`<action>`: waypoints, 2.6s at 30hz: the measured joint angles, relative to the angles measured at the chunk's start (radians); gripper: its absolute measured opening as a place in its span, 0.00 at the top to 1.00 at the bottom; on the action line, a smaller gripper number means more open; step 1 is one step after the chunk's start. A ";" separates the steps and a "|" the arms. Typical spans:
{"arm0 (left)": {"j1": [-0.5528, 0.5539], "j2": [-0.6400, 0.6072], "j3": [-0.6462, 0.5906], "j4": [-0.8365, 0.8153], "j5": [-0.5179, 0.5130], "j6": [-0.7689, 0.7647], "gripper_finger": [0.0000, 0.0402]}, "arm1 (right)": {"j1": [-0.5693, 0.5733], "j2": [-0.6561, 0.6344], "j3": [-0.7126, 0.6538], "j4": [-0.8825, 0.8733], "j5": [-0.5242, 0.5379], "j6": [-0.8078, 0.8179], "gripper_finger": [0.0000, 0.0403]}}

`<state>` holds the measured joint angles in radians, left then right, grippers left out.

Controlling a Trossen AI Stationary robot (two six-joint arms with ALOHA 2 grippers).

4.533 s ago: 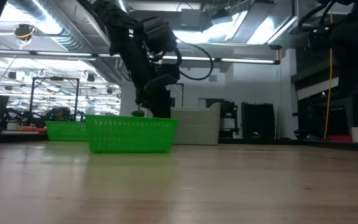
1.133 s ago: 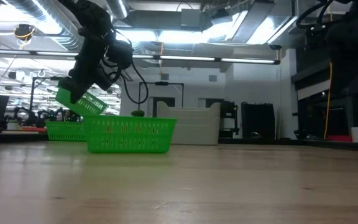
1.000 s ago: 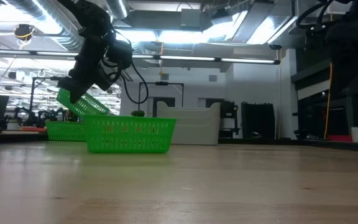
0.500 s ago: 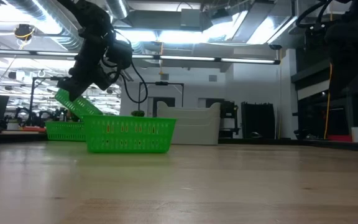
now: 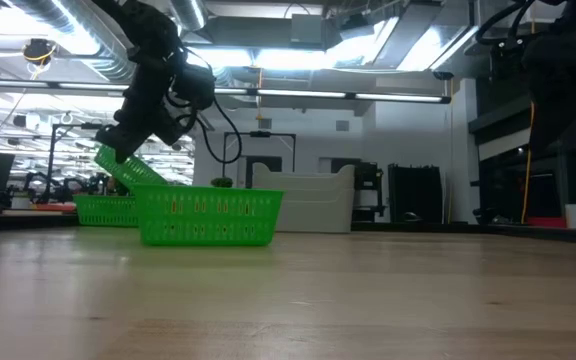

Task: Stack baskets by color
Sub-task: Stack the middle green bin on the top green bin, then stack the bottom green bin on the top green bins

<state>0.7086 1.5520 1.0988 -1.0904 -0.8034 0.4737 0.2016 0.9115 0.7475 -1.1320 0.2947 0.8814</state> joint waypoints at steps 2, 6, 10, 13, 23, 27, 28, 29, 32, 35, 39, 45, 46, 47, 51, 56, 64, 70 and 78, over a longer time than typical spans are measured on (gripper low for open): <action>0.000 0.000 0.000 -0.001 0.009 -0.031 0.77 | 0.000 0.000 0.000 0.000 0.000 0.000 0.89; -0.004 0.000 0.000 -0.008 0.036 -0.052 0.75 | 0.000 0.000 0.000 0.000 0.000 0.000 0.89; -0.012 0.000 0.000 -0.008 0.036 -0.053 0.73 | 0.000 0.000 0.000 0.000 0.000 0.000 0.89; -0.013 0.000 0.000 -0.008 0.031 -0.061 0.73 | 0.000 0.000 0.000 0.000 0.000 0.000 0.89; -0.201 -0.033 0.000 -0.015 0.220 -0.342 0.73 | 0.000 0.000 0.000 -0.001 0.000 0.000 0.89; -0.331 -0.038 0.000 0.102 0.422 -0.437 0.73 | 0.000 0.000 0.000 -0.001 0.000 0.000 0.89; -0.359 -0.038 0.000 0.153 0.475 -0.447 0.73 | 0.000 0.000 0.000 -0.001 0.000 0.000 0.89; -0.386 -0.037 0.000 0.213 0.531 -0.456 0.73 | 0.000 0.000 0.000 -0.001 0.000 0.000 0.89; -0.448 -0.032 0.000 0.371 0.645 -0.465 0.73 | 0.000 0.000 0.000 -0.001 0.000 0.000 0.89; -0.485 -0.032 0.001 0.430 0.664 -0.482 0.73 | 0.000 0.000 0.000 -0.001 -0.001 0.000 0.89; -0.502 -0.017 0.001 0.424 0.669 -0.525 0.73 | 0.000 0.000 0.000 -0.001 -0.009 0.000 0.89; -0.516 0.066 0.001 0.494 0.765 -0.522 0.73 | 0.000 0.001 0.000 -0.001 -0.010 0.000 0.89; -0.519 0.071 0.001 0.496 0.771 -0.520 0.73 | 0.000 0.000 0.000 -0.001 -0.010 0.000 0.89; -0.525 0.075 0.001 0.506 0.772 -0.519 0.73 | 0.000 0.001 0.000 -0.001 -0.014 0.000 0.89; -0.534 0.076 0.001 0.516 0.773 -0.520 0.73 | 0.000 0.001 0.000 -0.001 -0.017 0.000 0.89; -0.535 0.108 0.001 0.507 0.751 -0.520 0.73 | 0.000 0.001 0.000 -0.001 -0.017 0.000 0.89; -0.535 0.215 0.000 0.521 0.741 -0.508 0.73 | 0.000 0.003 0.000 -0.002 -0.019 -0.003 0.89; -0.535 0.254 0.000 0.479 0.723 -0.465 0.86 | 0.000 0.003 0.000 -0.002 -0.019 -0.003 0.89; -0.502 0.178 0.002 0.205 0.448 -0.426 1.00 | 0.000 0.003 0.000 -0.002 -0.019 -0.003 0.89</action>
<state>0.2068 1.7300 1.1004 -0.8856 -0.3558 0.0475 0.2016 0.9144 0.7479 -1.1336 0.2760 0.8780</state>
